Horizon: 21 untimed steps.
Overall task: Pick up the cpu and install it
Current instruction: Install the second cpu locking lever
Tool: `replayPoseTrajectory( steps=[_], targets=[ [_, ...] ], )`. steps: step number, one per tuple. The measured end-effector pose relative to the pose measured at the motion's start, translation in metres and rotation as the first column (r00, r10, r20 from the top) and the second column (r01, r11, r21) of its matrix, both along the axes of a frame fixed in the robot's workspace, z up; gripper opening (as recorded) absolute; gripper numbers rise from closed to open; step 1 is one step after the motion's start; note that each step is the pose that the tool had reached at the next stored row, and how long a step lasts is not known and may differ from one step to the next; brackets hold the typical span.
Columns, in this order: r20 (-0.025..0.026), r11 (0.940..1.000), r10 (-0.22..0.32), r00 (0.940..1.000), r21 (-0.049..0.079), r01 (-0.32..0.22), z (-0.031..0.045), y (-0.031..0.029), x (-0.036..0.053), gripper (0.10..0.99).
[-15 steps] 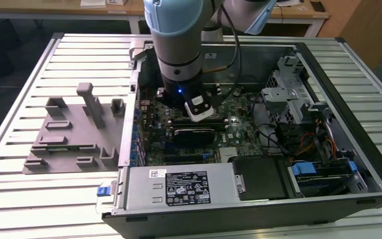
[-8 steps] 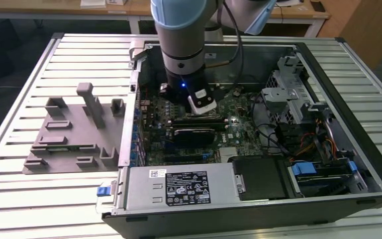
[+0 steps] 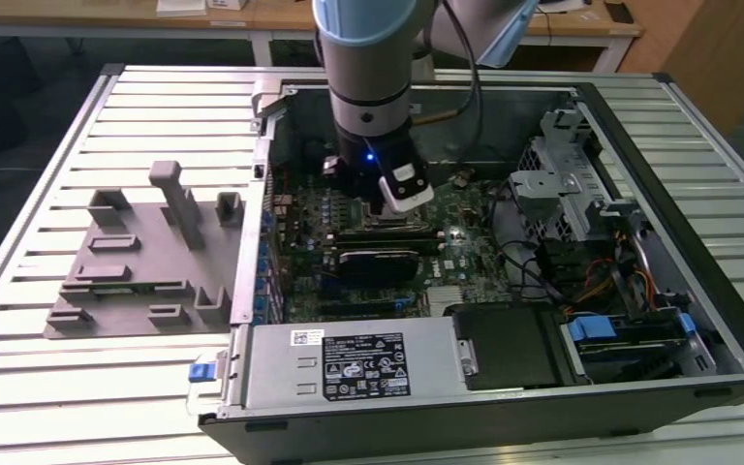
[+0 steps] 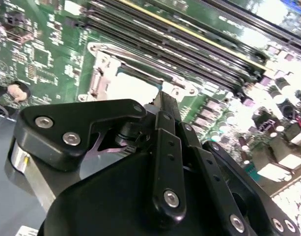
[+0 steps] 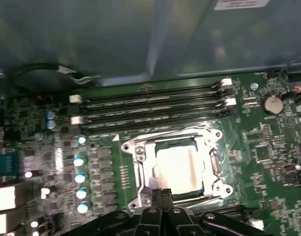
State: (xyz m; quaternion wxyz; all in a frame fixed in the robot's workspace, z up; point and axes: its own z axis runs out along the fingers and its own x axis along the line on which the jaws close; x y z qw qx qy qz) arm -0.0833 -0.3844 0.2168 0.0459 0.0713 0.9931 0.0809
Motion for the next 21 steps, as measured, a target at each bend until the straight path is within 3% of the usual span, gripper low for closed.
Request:
replayPoseTrajectory(
  steps=[6,14,16,21],
  targets=[
    [-0.0004,0.9993,0.000,1.0000,-0.037,0.000,-0.0006,0.0037,0.0115,0.106],
    [-0.0040,0.9978,0.000,1.0000,-0.066,0.000,-0.0027,0.0171,0.0246,0.106],
    [-0.0044,0.9974,0.000,1.0000,-0.072,0.000,-0.0029,0.0208,0.0258,0.106],
    [-0.0046,0.9974,0.000,1.0000,-0.072,-0.001,-0.0030,0.0227,0.0262,0.106]
  ],
)
